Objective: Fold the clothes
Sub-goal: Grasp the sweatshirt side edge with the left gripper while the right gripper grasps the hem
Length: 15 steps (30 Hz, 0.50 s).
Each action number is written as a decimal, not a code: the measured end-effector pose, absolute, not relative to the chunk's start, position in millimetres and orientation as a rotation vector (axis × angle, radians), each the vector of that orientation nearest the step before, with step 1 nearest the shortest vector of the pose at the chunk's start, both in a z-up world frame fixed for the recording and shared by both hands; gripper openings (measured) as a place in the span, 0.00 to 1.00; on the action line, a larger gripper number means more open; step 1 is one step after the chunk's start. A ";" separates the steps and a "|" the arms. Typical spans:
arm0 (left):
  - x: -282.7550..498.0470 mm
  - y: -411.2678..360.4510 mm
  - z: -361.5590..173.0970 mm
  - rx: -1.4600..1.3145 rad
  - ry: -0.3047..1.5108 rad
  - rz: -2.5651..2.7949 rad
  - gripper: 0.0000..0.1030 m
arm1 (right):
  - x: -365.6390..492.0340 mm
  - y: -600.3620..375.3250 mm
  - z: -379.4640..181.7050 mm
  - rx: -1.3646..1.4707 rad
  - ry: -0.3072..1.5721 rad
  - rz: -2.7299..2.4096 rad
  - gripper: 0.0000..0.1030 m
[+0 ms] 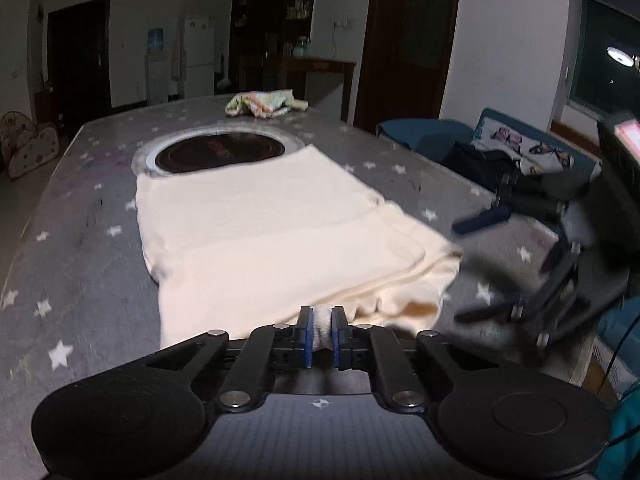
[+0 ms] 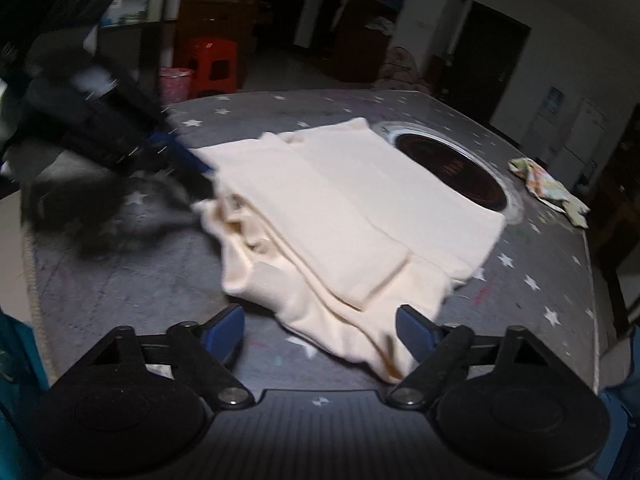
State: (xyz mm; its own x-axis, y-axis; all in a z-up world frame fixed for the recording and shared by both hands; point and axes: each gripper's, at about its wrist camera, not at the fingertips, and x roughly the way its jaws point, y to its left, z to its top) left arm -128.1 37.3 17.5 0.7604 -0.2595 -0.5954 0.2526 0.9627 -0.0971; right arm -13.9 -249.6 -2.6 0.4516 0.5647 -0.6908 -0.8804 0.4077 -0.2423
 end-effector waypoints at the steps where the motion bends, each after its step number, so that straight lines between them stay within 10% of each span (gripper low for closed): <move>1: -125.7 38.6 20.2 -0.019 0.643 -0.280 0.09 | -15.3 -246.6 -4.0 -0.654 0.554 0.984 0.73; 15: -107.7 59.8 29.2 -0.096 0.614 -0.304 0.17 | 16.2 -218.9 -6.6 -0.571 0.570 1.010 0.11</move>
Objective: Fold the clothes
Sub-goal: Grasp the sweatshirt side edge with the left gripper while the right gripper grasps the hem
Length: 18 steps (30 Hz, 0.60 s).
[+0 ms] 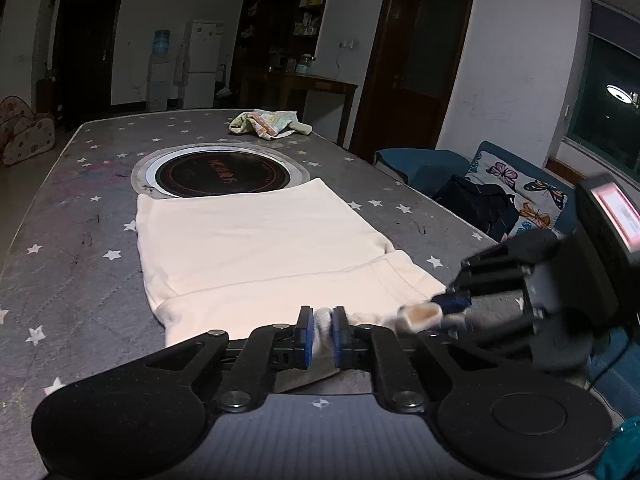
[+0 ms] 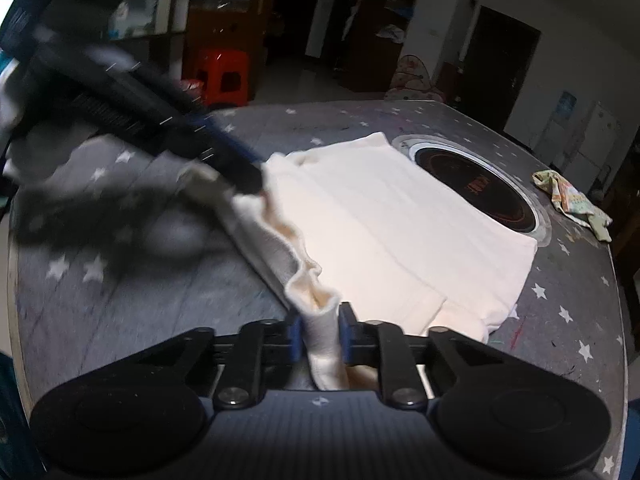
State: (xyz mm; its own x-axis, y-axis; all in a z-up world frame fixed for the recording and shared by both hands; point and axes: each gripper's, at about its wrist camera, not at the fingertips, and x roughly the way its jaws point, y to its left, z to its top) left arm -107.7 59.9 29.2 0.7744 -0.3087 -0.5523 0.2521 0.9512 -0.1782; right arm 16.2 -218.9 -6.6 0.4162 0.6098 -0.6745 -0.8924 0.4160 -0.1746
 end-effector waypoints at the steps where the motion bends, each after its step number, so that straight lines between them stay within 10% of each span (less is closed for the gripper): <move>1: -111.7 61.4 29.6 -0.088 0.610 -0.302 0.19 | 19.7 -219.4 -3.8 -0.551 0.578 1.013 0.10; 5: -128.6 64.9 29.6 -0.038 0.589 -0.293 0.46 | 32.1 -219.8 7.0 -0.503 0.592 1.014 0.09; 18: -132.4 36.1 0.0 0.306 0.554 -0.257 0.58 | 46.5 -213.2 18.7 -0.470 0.598 0.995 0.09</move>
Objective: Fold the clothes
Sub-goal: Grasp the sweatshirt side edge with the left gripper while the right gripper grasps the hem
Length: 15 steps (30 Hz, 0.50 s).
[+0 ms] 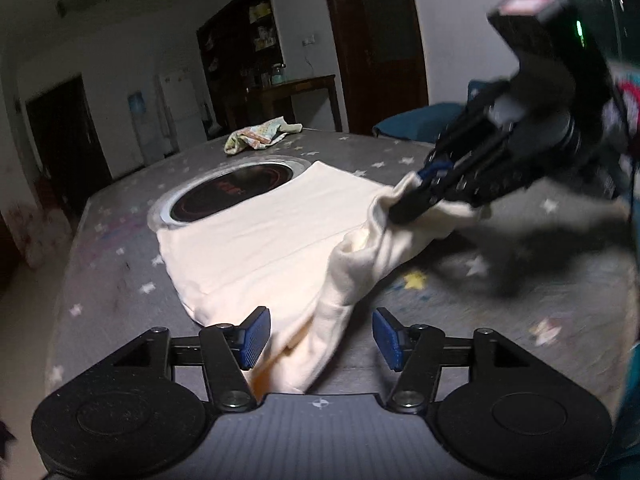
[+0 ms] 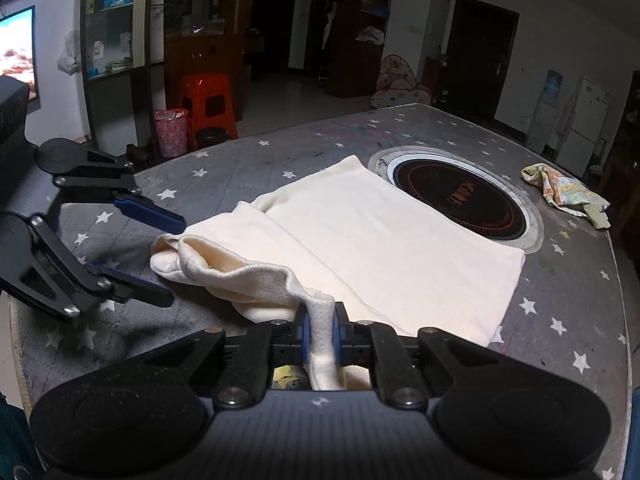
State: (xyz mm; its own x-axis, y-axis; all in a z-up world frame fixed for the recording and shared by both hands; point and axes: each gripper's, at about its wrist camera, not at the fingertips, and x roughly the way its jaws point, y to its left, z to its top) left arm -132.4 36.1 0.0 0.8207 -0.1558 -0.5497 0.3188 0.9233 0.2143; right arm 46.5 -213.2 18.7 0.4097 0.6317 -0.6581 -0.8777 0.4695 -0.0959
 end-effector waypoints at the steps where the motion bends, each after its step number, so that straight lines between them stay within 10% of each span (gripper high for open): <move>1: -130.2 35.8 -4.1 0.327 0.556 -0.249 0.58 | 46.7 -213.4 18.4 -0.469 0.598 0.994 0.09; 8: -121.8 47.0 -13.2 0.351 0.569 -0.249 0.15 | 41.7 -219.2 17.2 -0.435 0.587 0.992 0.07; 15: -132.9 53.2 1.6 0.282 0.544 -0.266 0.10 | 24.6 -231.7 28.6 -0.405 0.541 1.014 0.06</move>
